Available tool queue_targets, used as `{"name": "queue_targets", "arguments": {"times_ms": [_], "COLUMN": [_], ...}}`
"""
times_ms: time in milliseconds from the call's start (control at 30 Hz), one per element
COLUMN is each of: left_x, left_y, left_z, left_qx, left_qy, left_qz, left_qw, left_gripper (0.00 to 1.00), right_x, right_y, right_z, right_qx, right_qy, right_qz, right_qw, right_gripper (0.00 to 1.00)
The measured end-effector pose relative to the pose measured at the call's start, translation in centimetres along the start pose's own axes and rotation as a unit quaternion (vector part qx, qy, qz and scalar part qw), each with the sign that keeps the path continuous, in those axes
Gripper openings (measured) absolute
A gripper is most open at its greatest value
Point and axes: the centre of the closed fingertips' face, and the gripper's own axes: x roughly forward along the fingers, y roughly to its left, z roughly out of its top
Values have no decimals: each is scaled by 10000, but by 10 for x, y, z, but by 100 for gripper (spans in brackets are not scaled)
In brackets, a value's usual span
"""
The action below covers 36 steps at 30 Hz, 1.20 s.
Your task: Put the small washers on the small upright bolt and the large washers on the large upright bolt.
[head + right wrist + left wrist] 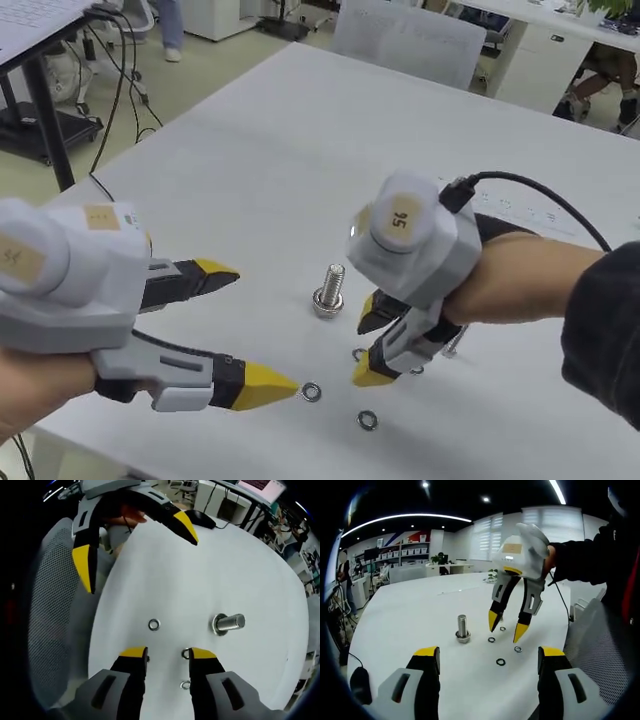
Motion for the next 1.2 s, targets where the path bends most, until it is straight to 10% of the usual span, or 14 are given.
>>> {"name": "queue_targets", "arguments": {"times_ms": [1200], "left_x": [-4], "left_y": [-6], "left_z": [-2], "left_qx": [-32], "left_qy": [-60], "left_qz": [72], "left_qw": [10000], "left_gripper": [79], "right_x": [40], "right_y": [23], "right_z": [18], "right_qx": [-410], "right_qy": [220], "right_qz": [429], "right_qw": [9980], "right_gripper": [25]}}
